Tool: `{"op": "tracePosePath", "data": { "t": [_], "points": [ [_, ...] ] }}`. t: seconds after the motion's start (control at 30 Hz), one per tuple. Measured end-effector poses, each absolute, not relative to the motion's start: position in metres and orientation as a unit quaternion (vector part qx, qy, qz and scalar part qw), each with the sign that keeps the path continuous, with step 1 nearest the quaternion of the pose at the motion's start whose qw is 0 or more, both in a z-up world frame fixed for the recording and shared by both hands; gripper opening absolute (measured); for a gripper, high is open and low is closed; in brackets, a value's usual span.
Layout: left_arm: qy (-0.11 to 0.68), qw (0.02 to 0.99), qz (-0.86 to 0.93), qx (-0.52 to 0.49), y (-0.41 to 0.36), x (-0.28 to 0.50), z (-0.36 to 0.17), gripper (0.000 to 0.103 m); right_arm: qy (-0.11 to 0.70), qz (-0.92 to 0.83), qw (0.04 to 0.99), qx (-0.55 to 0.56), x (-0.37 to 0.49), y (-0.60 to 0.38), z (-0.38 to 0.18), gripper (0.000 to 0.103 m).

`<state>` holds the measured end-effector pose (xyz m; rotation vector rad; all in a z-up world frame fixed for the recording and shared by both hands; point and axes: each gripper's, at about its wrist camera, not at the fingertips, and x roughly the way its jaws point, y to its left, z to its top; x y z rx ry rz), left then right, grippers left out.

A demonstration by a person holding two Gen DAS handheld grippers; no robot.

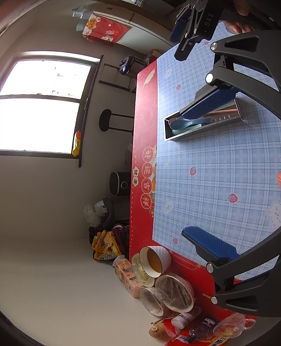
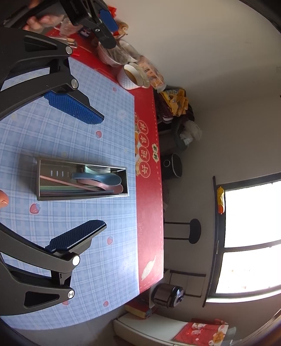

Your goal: Organize utensils

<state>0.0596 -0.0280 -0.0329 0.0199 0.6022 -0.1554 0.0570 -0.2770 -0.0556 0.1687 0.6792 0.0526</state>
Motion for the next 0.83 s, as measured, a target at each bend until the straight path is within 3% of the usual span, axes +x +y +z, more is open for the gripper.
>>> {"op": "tracePosePath", "data": {
  "t": [0.83],
  "points": [
    [0.262,0.963,-0.054,0.029,-0.0348,0.0547,-0.0301,0.097,0.318,-0.005,0.945,0.073,0.0468,-0.2757,-0.0555,0.087]
  ]
}}
